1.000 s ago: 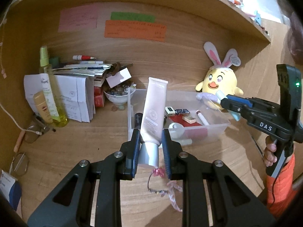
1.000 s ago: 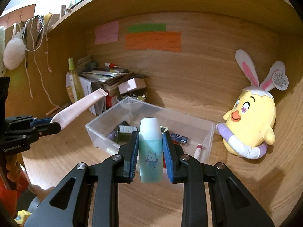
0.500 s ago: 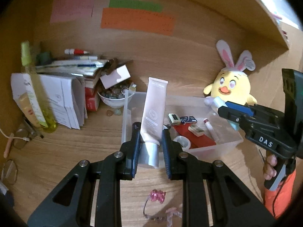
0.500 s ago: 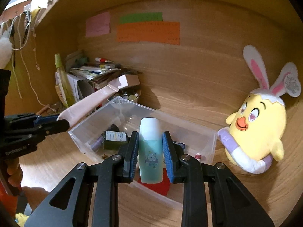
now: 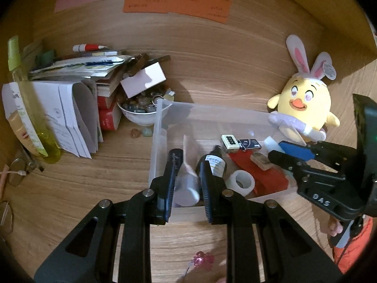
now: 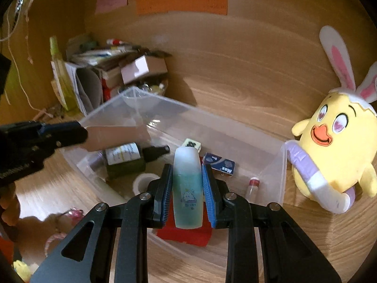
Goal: Organize objects
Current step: 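Carry the bottle and tube over the clear box with both tools, then open both tools to drop the bottle and tube into the box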
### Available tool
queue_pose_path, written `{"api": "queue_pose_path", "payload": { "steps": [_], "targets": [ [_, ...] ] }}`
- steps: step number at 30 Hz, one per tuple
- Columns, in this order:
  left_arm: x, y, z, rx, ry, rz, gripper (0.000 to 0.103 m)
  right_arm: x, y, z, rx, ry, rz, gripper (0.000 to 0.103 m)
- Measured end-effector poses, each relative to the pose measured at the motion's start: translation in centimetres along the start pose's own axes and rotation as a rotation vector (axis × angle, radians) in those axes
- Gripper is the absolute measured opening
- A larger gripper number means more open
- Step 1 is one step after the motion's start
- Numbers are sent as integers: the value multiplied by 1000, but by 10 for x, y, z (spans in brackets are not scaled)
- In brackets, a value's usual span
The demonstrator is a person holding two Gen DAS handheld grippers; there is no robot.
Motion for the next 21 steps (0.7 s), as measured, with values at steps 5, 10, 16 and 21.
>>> {"api": "queue_pose_path", "payload": {
  "steps": [5, 10, 16, 21],
  "targets": [
    [1, -1, -5, -23, 9, -2, 22, -9, -3, -4, -11, -14, 27, 23],
    [8, -4, -12, -51, -10, -4, 22, -14, -4, -7, -23, -3, 51, 23],
    [21, -9, -18, -68, -22, -6, 42, -10, -5, -7, -31, 14, 60, 36],
    [35, -12, -17, -75, -16, -27, 54, 7, -1, -7, -51, 34, 23, 50]
  ]
}}
Point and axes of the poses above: each gripper's, at about its wrist camera, not at the fingertips, and x roughly against the way its jaws point, z to its left, y to its top, the point moved 2 cm from there along -x, roughly the way its jaws point, and after that the axes turned 2 degrees about -y, right-handed, at the moved point
